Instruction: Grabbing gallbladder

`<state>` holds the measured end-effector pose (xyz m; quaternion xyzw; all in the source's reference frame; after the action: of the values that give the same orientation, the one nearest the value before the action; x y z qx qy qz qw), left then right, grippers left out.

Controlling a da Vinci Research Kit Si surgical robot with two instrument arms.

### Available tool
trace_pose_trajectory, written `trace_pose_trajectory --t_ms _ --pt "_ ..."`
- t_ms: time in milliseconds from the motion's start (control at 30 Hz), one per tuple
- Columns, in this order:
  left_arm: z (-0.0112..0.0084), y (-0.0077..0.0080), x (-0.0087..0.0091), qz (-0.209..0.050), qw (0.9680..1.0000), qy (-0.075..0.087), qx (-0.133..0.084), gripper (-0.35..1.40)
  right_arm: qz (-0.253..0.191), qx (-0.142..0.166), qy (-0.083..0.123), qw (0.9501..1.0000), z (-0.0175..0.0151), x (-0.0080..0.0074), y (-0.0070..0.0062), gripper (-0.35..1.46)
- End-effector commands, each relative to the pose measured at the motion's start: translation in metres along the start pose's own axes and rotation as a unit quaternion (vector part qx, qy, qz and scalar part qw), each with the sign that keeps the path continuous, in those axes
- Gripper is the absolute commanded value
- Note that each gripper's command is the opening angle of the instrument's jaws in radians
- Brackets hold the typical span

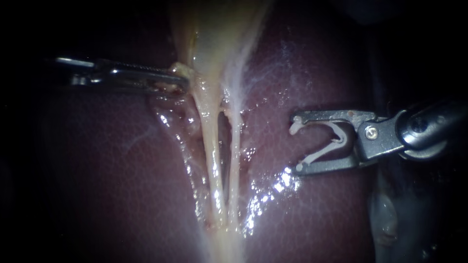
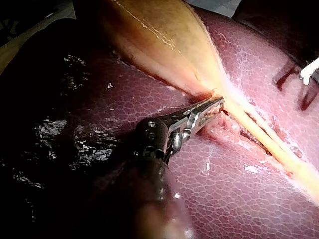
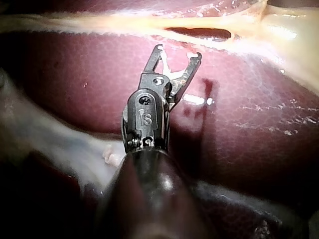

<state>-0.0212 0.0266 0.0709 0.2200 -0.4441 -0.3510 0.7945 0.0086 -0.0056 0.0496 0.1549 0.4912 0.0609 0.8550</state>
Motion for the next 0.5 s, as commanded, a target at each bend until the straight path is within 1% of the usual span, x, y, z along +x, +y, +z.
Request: trace_pose_trajectory --t_ms 33,67,200,300,500 --pt "-0.0006 -0.0001 -0.0004 0.000 1.0000 -0.004 -0.001 -0.35 0.000 0.000 0.000 1.0000 0.0000 0.0000 0.0000 0.50" --pt "-0.0011 -0.0002 -0.0008 -0.002 1.0000 -0.007 -0.001 -0.35 0.000 0.000 0.000 1.0000 0.0000 0.0000 0.0000 0.50" --pt "-0.0033 -0.0004 -0.0025 0.006 0.9998 -0.017 -0.005 -0.35 0.000 0.000 0.000 1.0000 0.0000 0.0000 0.0000 0.50" --pt "-0.0043 -0.0005 -0.0033 0.007 0.9997 -0.024 -0.006 -0.35 0.000 0.000 0.000 1.0000 0.0000 0.0000 0.0000 0.50" --pt "-0.0044 -0.0007 -0.0033 0.007 0.9996 -0.025 -0.008 -0.35 0.000 0.000 0.000 1.0000 0.0001 0.0000 0.0000 0.50"
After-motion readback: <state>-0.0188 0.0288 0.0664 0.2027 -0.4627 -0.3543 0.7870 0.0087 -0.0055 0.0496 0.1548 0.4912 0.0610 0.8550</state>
